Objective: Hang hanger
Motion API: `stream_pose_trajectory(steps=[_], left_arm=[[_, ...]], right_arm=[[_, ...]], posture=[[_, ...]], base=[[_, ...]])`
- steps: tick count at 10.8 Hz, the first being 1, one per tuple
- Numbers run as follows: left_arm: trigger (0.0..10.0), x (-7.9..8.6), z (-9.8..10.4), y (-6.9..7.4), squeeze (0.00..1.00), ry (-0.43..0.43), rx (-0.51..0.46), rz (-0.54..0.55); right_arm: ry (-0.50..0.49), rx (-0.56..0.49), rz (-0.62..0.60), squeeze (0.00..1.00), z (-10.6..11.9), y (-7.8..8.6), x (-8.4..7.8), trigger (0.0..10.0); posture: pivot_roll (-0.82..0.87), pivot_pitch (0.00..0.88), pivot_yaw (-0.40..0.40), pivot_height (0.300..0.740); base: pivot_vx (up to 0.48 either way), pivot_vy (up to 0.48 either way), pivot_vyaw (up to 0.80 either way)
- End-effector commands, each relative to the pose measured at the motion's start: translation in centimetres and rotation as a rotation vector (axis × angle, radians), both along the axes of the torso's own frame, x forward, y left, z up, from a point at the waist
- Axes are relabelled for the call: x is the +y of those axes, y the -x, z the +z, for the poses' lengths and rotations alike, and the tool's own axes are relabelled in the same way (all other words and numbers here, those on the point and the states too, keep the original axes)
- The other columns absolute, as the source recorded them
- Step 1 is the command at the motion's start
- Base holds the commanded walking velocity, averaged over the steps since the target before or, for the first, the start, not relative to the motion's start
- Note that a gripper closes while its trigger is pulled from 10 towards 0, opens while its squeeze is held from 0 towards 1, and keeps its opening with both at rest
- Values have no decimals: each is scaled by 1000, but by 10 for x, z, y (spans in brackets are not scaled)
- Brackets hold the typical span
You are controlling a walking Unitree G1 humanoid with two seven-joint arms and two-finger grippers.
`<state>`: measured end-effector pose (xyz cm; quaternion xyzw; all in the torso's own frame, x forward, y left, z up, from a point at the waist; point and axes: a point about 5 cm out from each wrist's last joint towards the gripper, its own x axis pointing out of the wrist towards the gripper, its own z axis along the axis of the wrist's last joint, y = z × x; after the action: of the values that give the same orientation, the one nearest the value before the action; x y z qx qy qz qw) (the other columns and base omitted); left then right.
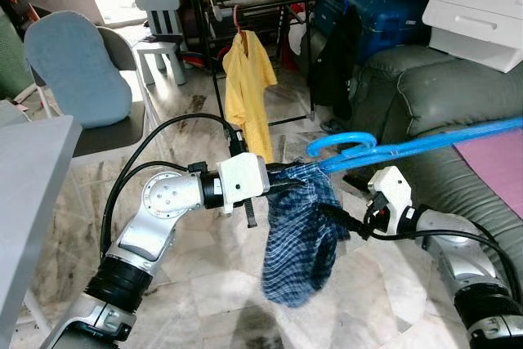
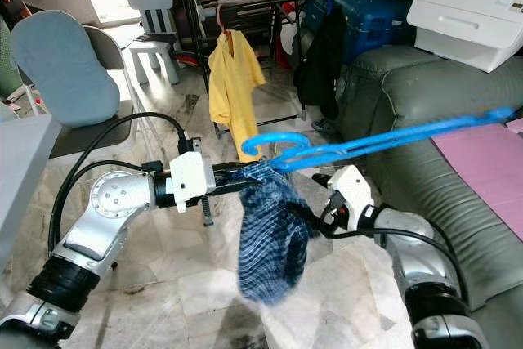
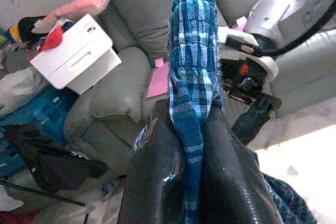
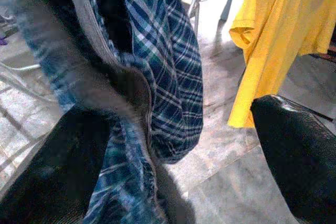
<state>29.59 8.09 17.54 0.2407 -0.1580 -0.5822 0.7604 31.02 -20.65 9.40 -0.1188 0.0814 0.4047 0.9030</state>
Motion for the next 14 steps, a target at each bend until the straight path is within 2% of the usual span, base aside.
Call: stream_pose_trajectory(steps=[1, 2, 4, 5, 6, 9, 11, 13, 14], left_arm=[[0, 6, -3, -2, 0, -20, -8, 24], [0, 12, -14, -5, 0, -33, 17, 73], [0, 23, -35, -10, 0, -62, 57, 156], [0, 25, -40, -11, 0, -68, 70, 163], [0, 24, -41, -12, 0, -65, 64, 166], [0, 13, -34, -12, 0, -31, 31, 131], [0, 3, -21, -9, 0, 15, 3, 86], [0, -3, -9, -6, 0, 54, -6, 49], [0, -8, 3, -2, 0, 106, -3, 26]], right_arm=[[-26, -30, -7, 0, 10, -4, -5, 10000], [-10, -42, -54, 0, 11, -4, -15, 10000], [-44, -26, -75, 0, 12, -1, -24, 10000], [16, -10, -100, 0, 6, -1, -28, 10000], [33, -6, -93, 0, 3, -1, -26, 10000], [40, 23, -33, 0, -7, -3, -2, 10000], [41, 25, -6, 0, -11, -6, 13, 10000], [42, 20, -10, 0, -11, -9, 18, 10000], [39, 12, -34, 0, -10, -14, 21, 10000]], posture=[[-133, 0, 75, 740], [-137, 0, 77, 740], [-147, 0, 82, 740], [-151, 0, 81, 740], [-148, 0, 79, 740], [-145, 0, 74, 740], [-141, 0, 72, 740], [-140, 0, 71, 740], [-137, 0, 70, 740]], base=[[0, 0, 0], [0, 0, 0], [0, 0, 0], [0, 0, 0], [0, 0, 0], [0, 0, 0], [0, 0, 0], [0, 0, 0], [0, 0, 0]])
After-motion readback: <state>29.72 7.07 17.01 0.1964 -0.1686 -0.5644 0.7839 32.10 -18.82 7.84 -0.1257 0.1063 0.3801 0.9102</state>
